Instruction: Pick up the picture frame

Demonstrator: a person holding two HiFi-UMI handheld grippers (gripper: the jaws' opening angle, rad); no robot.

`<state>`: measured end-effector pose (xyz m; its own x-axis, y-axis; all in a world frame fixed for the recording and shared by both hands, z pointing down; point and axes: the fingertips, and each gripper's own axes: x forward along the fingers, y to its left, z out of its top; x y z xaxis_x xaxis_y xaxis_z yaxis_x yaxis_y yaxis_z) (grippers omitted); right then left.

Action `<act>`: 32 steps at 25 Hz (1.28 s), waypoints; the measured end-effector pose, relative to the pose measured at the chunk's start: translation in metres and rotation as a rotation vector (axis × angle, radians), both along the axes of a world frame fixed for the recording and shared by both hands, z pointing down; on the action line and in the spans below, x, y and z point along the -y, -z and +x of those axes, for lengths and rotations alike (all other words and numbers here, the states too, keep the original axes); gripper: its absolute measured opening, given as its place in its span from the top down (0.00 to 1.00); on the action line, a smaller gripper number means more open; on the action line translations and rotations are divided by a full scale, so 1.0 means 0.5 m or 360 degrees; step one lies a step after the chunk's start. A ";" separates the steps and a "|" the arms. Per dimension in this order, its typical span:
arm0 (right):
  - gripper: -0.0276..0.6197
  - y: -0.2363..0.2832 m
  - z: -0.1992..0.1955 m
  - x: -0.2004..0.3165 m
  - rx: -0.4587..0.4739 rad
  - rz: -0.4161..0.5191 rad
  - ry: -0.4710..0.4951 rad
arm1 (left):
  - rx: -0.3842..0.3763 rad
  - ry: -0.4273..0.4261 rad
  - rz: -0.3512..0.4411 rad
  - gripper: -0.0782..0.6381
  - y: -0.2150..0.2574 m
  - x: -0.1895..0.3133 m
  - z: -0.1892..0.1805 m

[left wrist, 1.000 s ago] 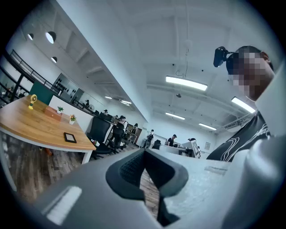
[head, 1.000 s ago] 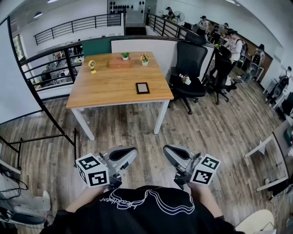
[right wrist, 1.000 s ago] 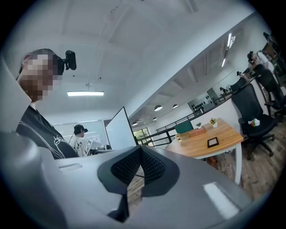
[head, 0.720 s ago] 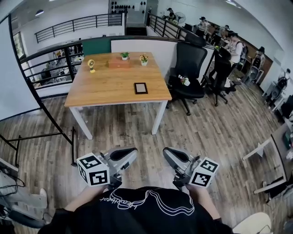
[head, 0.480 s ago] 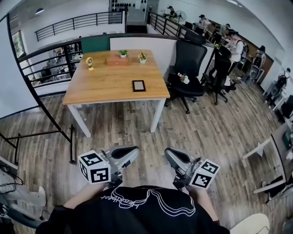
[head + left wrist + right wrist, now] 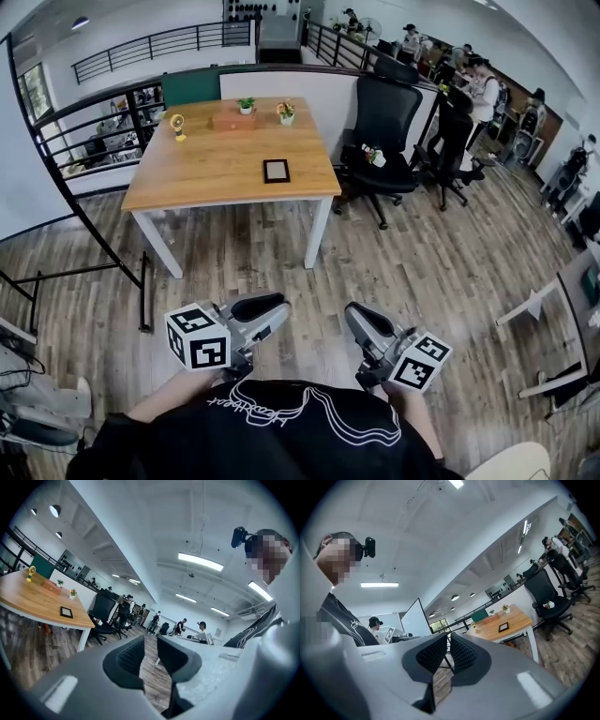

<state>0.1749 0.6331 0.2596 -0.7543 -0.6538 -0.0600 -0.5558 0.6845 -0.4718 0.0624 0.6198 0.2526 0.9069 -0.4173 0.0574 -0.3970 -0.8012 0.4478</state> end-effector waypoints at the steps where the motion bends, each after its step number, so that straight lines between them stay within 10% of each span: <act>1: 0.91 -0.004 0.007 0.001 0.0003 -0.0004 -0.0008 | 0.0010 0.0006 -0.0003 0.77 -0.004 -0.001 0.002; 16: 0.54 -0.069 0.001 0.157 -0.0175 -0.0043 -0.0095 | 0.0049 0.0287 -0.0106 0.48 -0.089 0.164 -0.095; 32: 0.52 -0.129 -0.090 0.631 -0.0194 -0.0235 -0.0152 | 0.0033 0.0233 -0.0294 0.43 -0.152 0.665 -0.183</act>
<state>0.1301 0.3177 0.3240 -0.6844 -0.7175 0.1297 -0.6738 0.5544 -0.4885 -0.0290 0.2872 0.3288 0.8353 -0.5249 0.1633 -0.5137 -0.6395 0.5720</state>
